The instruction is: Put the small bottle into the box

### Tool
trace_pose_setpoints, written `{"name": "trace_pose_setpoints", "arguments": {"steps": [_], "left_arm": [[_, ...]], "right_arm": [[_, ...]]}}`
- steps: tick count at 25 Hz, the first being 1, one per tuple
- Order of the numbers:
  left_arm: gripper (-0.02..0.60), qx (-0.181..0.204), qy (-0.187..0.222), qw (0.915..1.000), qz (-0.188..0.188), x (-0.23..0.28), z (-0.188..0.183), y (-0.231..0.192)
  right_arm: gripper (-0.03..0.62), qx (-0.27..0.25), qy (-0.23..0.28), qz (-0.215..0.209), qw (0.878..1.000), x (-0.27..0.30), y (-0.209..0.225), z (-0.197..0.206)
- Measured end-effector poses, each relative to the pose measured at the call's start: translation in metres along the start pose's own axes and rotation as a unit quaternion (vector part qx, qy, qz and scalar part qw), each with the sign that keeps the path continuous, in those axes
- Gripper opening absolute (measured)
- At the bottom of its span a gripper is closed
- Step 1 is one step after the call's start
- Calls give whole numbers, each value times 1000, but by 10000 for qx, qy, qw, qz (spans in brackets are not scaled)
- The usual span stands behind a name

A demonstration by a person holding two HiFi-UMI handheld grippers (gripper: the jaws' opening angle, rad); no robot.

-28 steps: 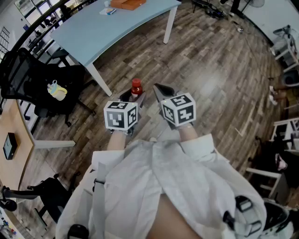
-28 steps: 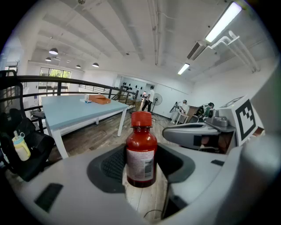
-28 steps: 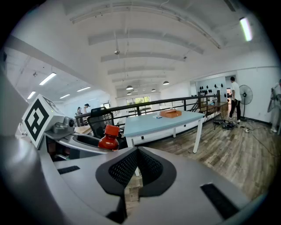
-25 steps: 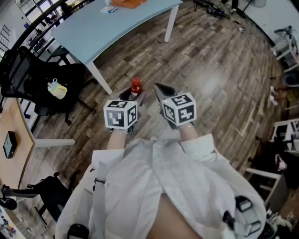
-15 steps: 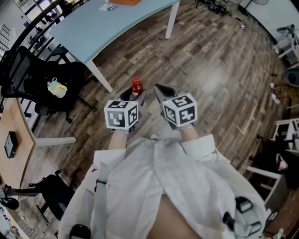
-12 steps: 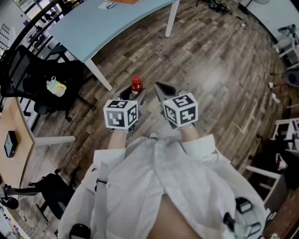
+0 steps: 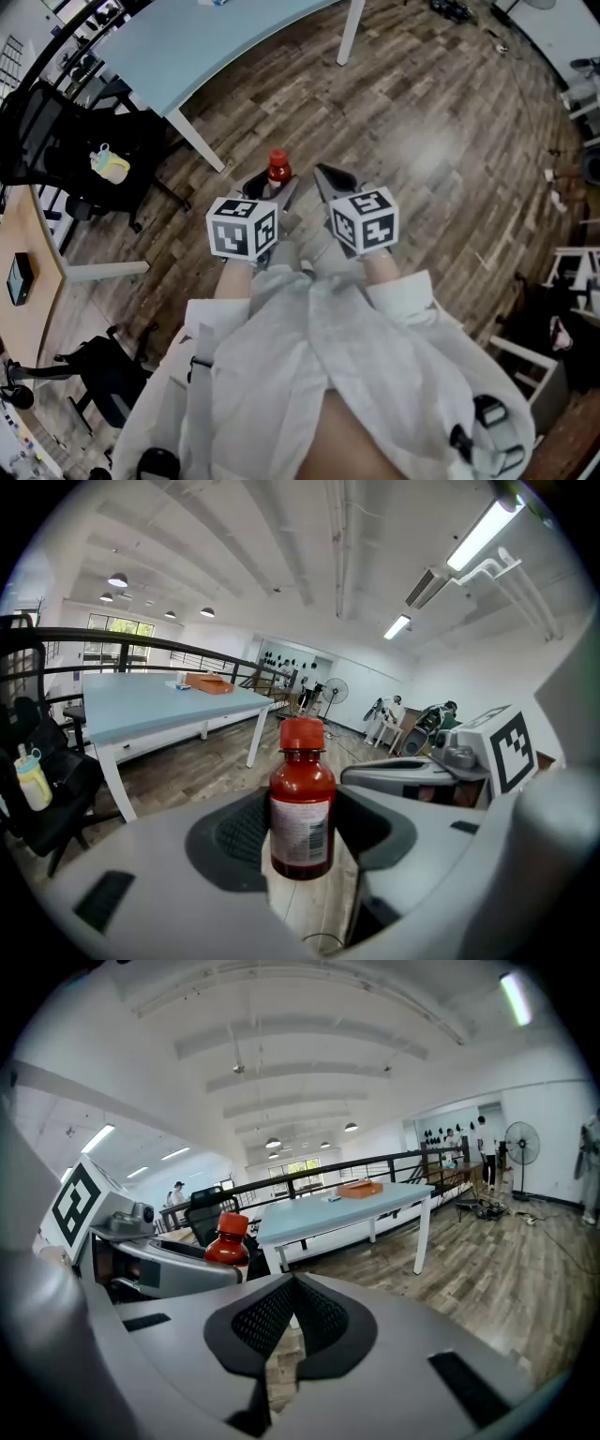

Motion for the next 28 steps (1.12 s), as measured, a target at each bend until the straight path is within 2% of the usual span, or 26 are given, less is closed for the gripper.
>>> {"name": "trace_pose_setpoints", "arguments": {"steps": [7, 11, 19, 28], "left_arm": [[210, -26, -41, 10000, -6, 36, -17, -39], [210, -45, -111, 9999, 33, 72, -36, -76], [210, 74, -83, 9998, 182, 131, -108, -166], [209, 365, 104, 9987, 328, 186, -175, -239]], "right_arm": [[3, 104, 48, -34, 9999, 36, 22, -17], [3, 106, 149, 18, 9998, 71, 42, -43], [3, 94, 221, 155, 9996, 161, 74, -128], [3, 134, 491, 314, 9982, 233, 103, -191]]}}
Point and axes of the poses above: the fingertips, and each gripper's own axes: x forward along the fingers, y to its right, z out of its underside, the point moved 10 cm from there along -x, backward along the fingers, and after that the axes turned 10 degrees about x, right-handed, at the moved point
